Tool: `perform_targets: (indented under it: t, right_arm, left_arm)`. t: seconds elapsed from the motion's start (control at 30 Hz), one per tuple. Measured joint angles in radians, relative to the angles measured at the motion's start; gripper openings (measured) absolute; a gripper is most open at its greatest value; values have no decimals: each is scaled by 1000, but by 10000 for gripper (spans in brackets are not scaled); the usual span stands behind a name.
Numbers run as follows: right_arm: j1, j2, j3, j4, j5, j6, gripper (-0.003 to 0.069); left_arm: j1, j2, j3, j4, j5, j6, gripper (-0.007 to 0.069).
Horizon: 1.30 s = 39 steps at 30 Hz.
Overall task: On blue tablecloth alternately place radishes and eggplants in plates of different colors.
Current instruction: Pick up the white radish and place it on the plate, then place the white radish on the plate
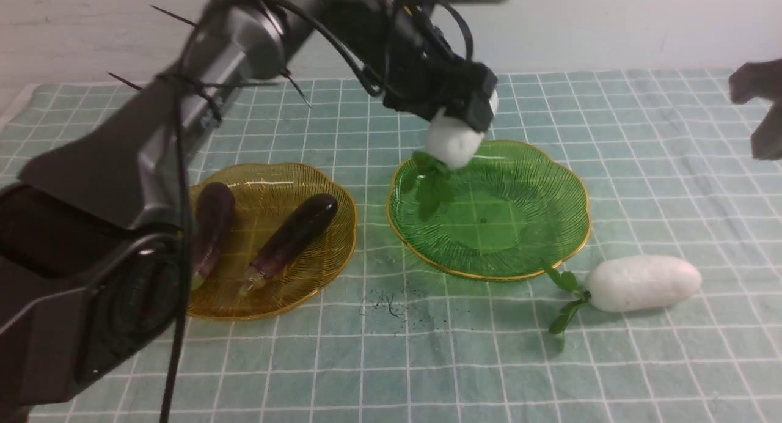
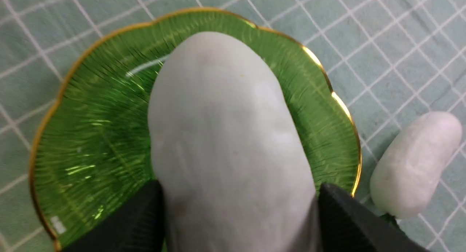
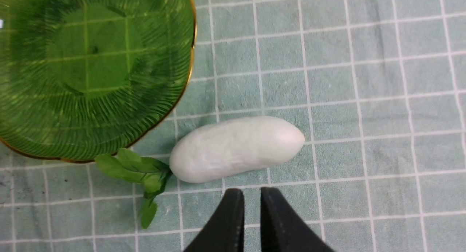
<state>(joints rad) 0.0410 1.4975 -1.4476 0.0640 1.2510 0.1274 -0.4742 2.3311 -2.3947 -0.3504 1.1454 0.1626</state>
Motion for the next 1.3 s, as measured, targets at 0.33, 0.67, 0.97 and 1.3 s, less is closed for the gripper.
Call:
perform_targets:
  t: [0.33, 0.67, 0.97, 1.3]
  right_arm:
    - [-125, 191, 0, 155, -7, 49, 486]
    - [-126, 370, 0, 280, -21, 224, 689]
    - [-126, 464, 0, 273, -32, 313, 691]
    - [-126, 556, 0, 259, -38, 332, 662]
  left_arm:
    - [-44, 131, 3, 93, -25, -3, 479]
    - [-44, 132, 3, 196, -21, -62, 676]
    - [-44, 30, 3, 375, 70, -125, 429]
    - [-44, -240, 0, 432, 109, -125, 2]
